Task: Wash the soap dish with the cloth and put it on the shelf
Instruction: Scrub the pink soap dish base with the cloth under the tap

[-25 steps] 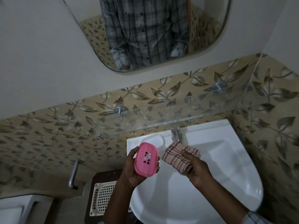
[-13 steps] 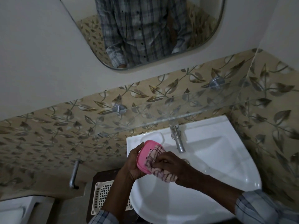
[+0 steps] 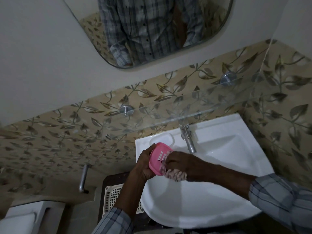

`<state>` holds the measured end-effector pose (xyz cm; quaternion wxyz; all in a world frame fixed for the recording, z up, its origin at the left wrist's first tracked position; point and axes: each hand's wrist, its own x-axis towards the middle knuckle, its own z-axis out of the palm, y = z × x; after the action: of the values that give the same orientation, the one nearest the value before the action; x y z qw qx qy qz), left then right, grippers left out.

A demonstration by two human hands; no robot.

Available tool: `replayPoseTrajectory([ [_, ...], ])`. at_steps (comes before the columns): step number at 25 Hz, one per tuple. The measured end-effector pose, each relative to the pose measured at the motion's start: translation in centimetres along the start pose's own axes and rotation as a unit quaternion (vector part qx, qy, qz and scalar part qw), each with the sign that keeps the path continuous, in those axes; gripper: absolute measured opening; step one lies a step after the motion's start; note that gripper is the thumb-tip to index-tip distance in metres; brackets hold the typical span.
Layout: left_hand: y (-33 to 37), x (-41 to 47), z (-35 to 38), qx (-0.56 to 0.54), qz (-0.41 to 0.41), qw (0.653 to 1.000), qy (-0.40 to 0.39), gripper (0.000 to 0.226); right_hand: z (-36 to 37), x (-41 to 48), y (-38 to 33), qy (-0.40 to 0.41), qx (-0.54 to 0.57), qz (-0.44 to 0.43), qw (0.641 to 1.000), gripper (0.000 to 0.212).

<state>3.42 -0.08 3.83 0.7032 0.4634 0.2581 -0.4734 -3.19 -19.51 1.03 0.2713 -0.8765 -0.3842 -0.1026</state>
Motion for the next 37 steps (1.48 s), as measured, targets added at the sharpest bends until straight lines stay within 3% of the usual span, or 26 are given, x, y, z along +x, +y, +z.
replayPoseTrajectory([
  [2,0.0,0.2,0.3,-0.004,0.019,1.000,0.000,0.064,0.6,-0.1,-1.7,0.009,0.034,0.021,0.999,0.050],
  [5,-0.1,0.9,0.7,-0.046,0.094,0.994,0.034,0.064,0.3,0.5,-3.0,0.075,0.109,0.186,0.974,0.041],
  [6,-0.3,1.3,0.9,-0.050,0.117,0.990,0.054,0.064,0.5,1.3,-3.9,0.083,0.156,0.262,0.949,0.035],
  [8,-1.0,1.9,1.7,-0.030,0.139,0.988,0.066,0.065,0.9,3.8,-5.5,0.155,0.276,0.423,0.849,0.023],
  [9,-1.4,1.9,1.9,-0.022,0.150,0.987,0.061,0.065,0.9,5.0,-5.9,0.191,0.327,0.482,0.790,0.021],
  [10,-1.5,1.8,1.9,-0.016,0.159,0.986,0.056,0.065,0.9,5.7,-5.8,0.205,0.345,0.495,0.771,0.020],
  [11,-1.2,1.6,1.7,-0.012,0.161,0.985,0.055,0.064,0.8,5.8,-5.5,0.193,0.322,0.460,0.804,0.018],
  [12,-0.6,1.4,1.5,-0.011,0.155,0.986,0.057,0.063,0.5,5.1,-5.0,0.146,0.267,0.392,0.868,0.021],
  [14,0.4,1.1,1.0,-0.014,0.133,0.989,0.058,0.063,0.0,2.6,-3.6,0.064,0.110,0.188,0.974,0.030],
  [16,0.4,1.1,1.0,-0.021,0.124,0.991,0.048,0.064,0.1,0.2,-2.0,0.034,0.035,0.087,0.995,0.033],
  [17,0.1,1.3,1.3,-0.025,0.135,0.989,0.051,0.064,0.2,-0.1,-1.8,0.036,0.077,0.118,0.989,0.032],
  [18,-0.3,1.5,1.6,-0.024,0.150,0.987,0.060,0.063,0.5,0.5,-2.3,0.053,0.157,0.196,0.966,0.029],
  [21,-2.1,1.8,2.5,-0.007,0.179,0.981,0.069,0.064,0.8,4.3,-3.7,0.159,0.326,0.422,0.831,0.030],
  [24,-4.0,2.6,2.6,0.037,0.255,0.963,0.076,0.056,-1.8,7.1,-0.8,0.270,0.473,0.546,0.636,0.020],
  [25,-4.2,2.8,2.6,0.045,0.274,0.957,0.083,0.054,-2.6,7.6,-0.3,0.283,0.492,0.553,0.609,0.019],
  [26,-4.1,3.0,2.4,0.038,0.281,0.955,0.082,0.054,-2.7,7.7,-0.4,0.270,0.483,0.560,0.617,0.020],
  [29,-2.6,2.8,1.9,0.009,0.258,0.964,0.060,0.061,-1.5,6.9,-2.8,0.136,0.427,0.558,0.698,0.031],
  [30,-2.5,2.7,1.8,0.015,0.250,0.967,0.054,0.063,-1.2,6.4,-3.2,0.118,0.440,0.549,0.700,0.030],
  [31,-2.7,2.7,1.9,0.028,0.255,0.965,0.056,0.061,-1.1,6.3,-2.8,0.137,0.462,0.550,0.682,0.025],
  [33,-3.7,3.1,2.0,0.052,0.283,0.955,0.078,0.052,-2.0,7.1,-0.8,0.259,0.549,0.566,0.557,0.003],
  [34,-4.0,3.4,2.2,0.049,0.289,0.952,0.092,0.049,-2.5,7.9,-0.4,0.295,0.572,0.563,0.518,0.014],
  [35,-4.1,3.4,2.3,0.037,0.286,0.952,0.099,0.048,-2.1,8.3,-0.3,0.314,0.576,0.547,0.520,0.019],
  [36,-3.8,3.2,2.4,0.023,0.279,0.955,0.097,0.050,-1.3,8.3,-0.8,0.290,0.535,0.538,0.583,0.019],
  [37,-3.2,2.9,2.3,0.009,0.267,0.959,0.092,0.054,-0.4,8.1,-1.3,0.244,0.460,0.516,0.680,0.016],
])
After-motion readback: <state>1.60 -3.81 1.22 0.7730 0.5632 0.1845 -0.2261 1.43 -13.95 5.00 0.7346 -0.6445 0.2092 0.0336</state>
